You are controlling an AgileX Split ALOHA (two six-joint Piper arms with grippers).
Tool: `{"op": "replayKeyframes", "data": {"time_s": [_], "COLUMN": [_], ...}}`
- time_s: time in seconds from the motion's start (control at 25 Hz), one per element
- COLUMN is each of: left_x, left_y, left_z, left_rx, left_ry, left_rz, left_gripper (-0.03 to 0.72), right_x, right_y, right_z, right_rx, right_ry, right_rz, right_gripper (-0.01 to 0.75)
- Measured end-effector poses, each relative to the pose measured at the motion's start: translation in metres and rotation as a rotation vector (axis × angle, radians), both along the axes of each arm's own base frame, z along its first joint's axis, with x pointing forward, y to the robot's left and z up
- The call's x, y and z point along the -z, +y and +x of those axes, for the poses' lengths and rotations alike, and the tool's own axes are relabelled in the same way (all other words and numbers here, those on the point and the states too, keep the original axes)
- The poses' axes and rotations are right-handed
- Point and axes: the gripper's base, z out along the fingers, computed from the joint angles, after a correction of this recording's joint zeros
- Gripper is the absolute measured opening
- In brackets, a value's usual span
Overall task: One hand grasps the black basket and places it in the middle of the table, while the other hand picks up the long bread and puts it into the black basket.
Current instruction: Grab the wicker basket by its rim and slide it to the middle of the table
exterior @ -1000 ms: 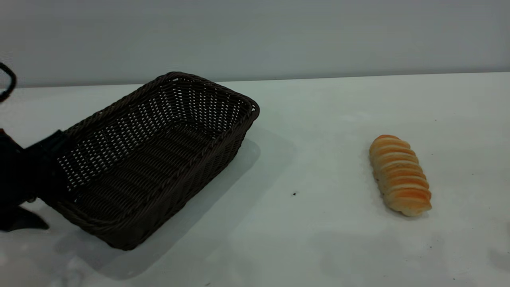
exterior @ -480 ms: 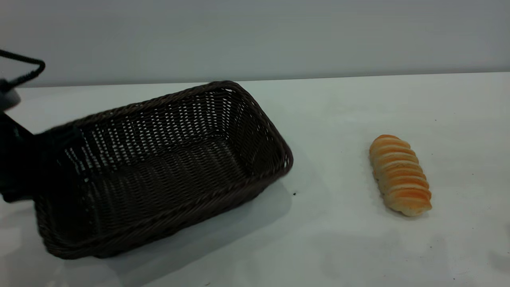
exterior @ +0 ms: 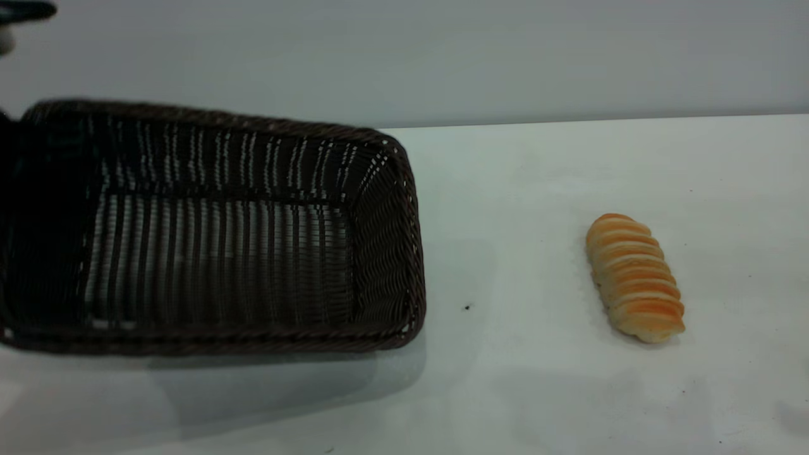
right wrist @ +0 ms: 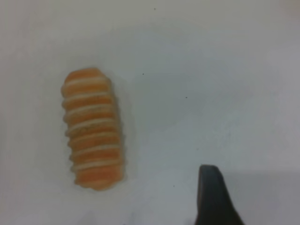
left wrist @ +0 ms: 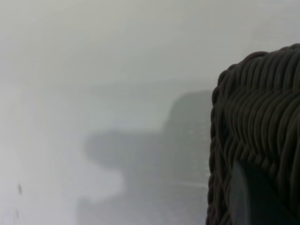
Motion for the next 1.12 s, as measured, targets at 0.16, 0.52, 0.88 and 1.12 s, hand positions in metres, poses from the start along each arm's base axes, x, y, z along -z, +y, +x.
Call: {"op": "replayKeyframes", "data": {"time_s": [0.16, 0.52, 0.88, 1.12], "left_x": [-0.001, 0.057, 0.069, 0.067], "left_y": [-0.016, -0.047, -0.054, -0.057], "left_z": [0.023, 0.065, 0.068, 0.066], "left_rx": [0.062, 0.135, 0.168, 0.174], "left_ry": [-0.044, 0.083, 0.146, 0.164], "left_rz": [0.003, -0.229, -0.281, -0.325], "left_gripper": [0.134, 0.134, 0.134, 0.348], "right_x": [0.000, 0.003, 0.002, 0.001], "right_y": [0.000, 0.001, 0.023, 0.035], "right_z": [0.000, -0.003, -0.001, -0.001], "right_rx": [-0.001, -0.006, -0.107, -0.161], "right_ry": [0.008, 0.042, 0.029, 0.014], "right_rz": [0.002, 0.010, 0.011, 0.012], "right_gripper": [0.427, 0.427, 0.427, 0.427]}}
